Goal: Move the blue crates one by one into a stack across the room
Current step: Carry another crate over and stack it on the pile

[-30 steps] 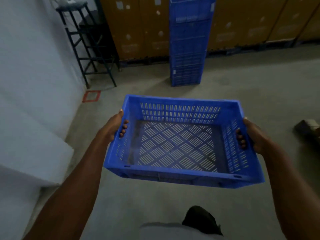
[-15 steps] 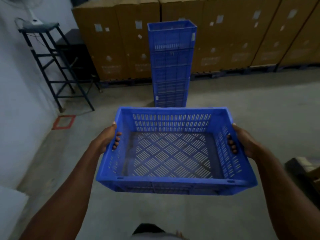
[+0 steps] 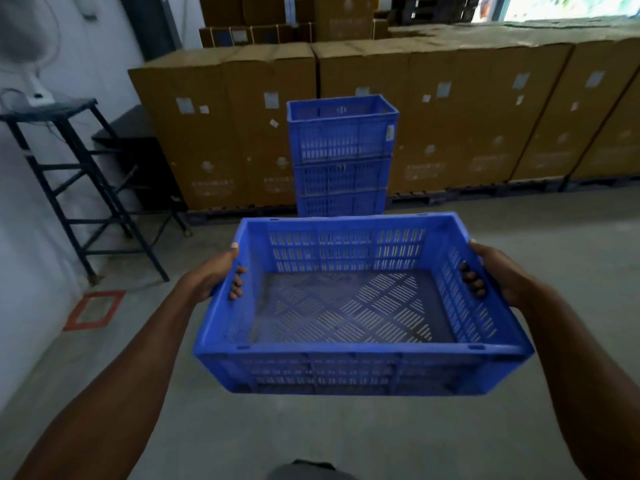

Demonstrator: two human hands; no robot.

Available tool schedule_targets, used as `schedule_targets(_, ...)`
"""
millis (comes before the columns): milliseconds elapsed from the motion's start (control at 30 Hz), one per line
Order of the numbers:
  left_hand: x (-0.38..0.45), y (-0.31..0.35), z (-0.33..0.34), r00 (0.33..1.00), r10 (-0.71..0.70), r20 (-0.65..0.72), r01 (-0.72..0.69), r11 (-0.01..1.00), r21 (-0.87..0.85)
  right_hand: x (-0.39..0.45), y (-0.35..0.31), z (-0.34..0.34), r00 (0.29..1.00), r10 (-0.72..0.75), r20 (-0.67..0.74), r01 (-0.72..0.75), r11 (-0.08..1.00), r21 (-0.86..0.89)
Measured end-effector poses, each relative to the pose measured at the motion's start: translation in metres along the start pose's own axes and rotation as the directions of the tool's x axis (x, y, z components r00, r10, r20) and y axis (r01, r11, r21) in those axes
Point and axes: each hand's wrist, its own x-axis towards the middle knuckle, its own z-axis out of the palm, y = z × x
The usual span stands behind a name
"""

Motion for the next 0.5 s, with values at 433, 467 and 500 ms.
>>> schedule_targets(433, 0.228, 0.284, 0.0, 0.988, 0.151, 0.024, -0.143, 0.965, -0.218, 0.23, -0.278, -0.059, 0.989, -0.077, 0.123, 0.061, 0.99, 0.128)
schedule_targets(467, 0.245, 0.304, -0.001, 0.988, 0.154, 0.031, -0.143, 0.959, -0.243, 0.25, -0.302, -0.064, 0.986, -0.089, 0.143, 0.071, 0.99, 0.124)
schedule_targets(500, 0.259, 0.324, -0.002, 0.987, 0.159, 0.03, -0.146, 0.955, -0.259, 0.268, -0.325, -0.068, 0.983, -0.098, 0.157, 0.08, 0.99, 0.117)
